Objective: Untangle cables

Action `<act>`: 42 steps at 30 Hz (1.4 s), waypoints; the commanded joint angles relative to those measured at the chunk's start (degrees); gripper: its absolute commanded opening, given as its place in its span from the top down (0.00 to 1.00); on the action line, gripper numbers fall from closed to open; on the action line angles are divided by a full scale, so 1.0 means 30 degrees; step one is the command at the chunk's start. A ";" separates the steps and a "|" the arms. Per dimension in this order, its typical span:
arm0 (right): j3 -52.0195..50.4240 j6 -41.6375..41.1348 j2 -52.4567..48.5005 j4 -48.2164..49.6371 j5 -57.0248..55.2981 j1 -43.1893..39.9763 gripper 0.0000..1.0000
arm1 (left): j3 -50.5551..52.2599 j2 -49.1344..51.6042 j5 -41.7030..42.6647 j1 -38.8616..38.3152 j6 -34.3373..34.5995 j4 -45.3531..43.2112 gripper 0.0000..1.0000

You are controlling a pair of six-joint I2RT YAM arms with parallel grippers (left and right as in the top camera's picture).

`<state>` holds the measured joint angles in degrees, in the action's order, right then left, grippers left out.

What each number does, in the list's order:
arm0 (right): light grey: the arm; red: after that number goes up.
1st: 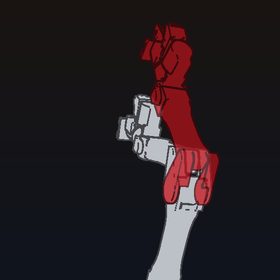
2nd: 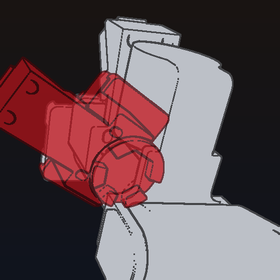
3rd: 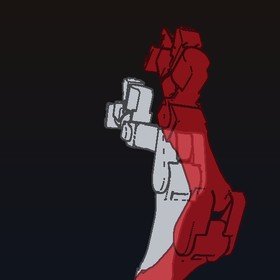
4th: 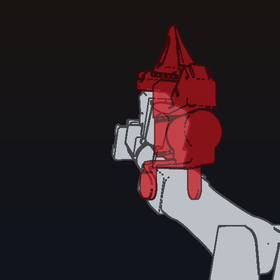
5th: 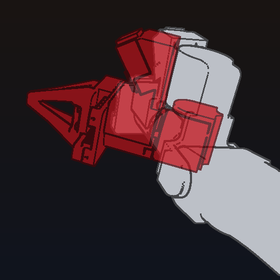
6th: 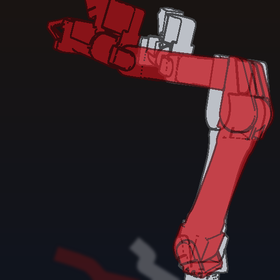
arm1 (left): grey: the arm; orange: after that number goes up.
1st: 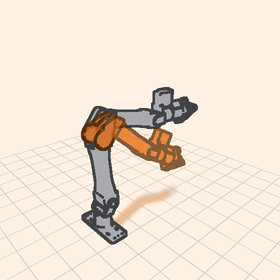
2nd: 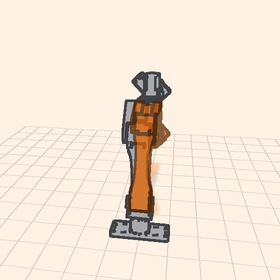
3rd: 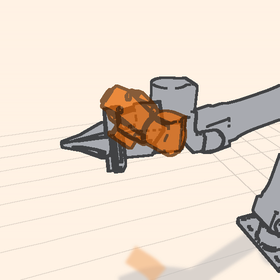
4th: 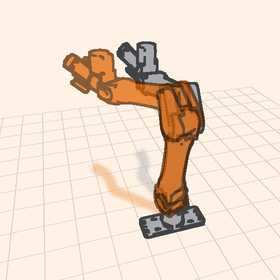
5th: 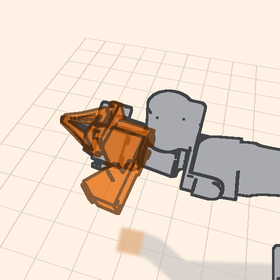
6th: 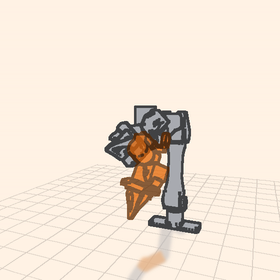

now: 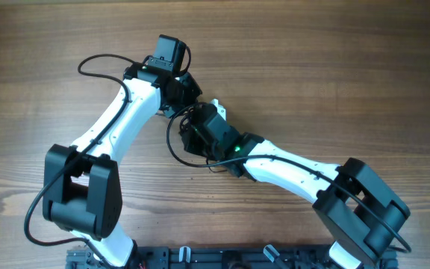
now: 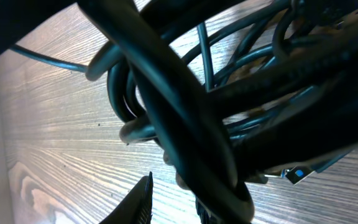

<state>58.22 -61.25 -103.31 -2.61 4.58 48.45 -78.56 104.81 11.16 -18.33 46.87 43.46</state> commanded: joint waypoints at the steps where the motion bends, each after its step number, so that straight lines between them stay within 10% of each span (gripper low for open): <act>1: 0.0058 0.0452 -0.0321 0.0219 -0.2098 -0.0102 0.74 | 0.0270 0.0357 -0.0095 -0.0066 0.0109 0.0168 0.92; 15: 0.0058 0.1428 -0.0321 0.1537 -0.4029 -0.0102 0.74 | 0.0270 0.0357 -0.0102 -0.0073 0.0109 0.0160 0.92; 26: 0.0058 0.3330 -0.0189 0.1501 -0.4269 -0.0102 0.96 | 0.0270 0.0357 -0.0102 -0.0066 0.0102 0.0160 0.92; 30: 0.0058 0.5909 0.1566 0.1392 -0.0780 -0.0976 0.96 | 0.0270 0.0357 -0.0124 -0.0051 0.0015 0.0160 0.92; 37: 0.0058 1.0222 0.3169 0.0444 1.6786 -0.6994 0.96 | 0.0270 0.0357 -0.1297 0.0204 -0.0029 0.0168 0.96; 42: 0.0058 1.2152 0.3169 -0.1617 1.8659 -0.8903 0.96 | 0.0270 0.0357 -0.2863 0.0576 0.0051 0.0379 0.96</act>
<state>57.47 -30.50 -96.40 -6.35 52.14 24.14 -78.63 104.81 8.73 -17.82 47.31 43.51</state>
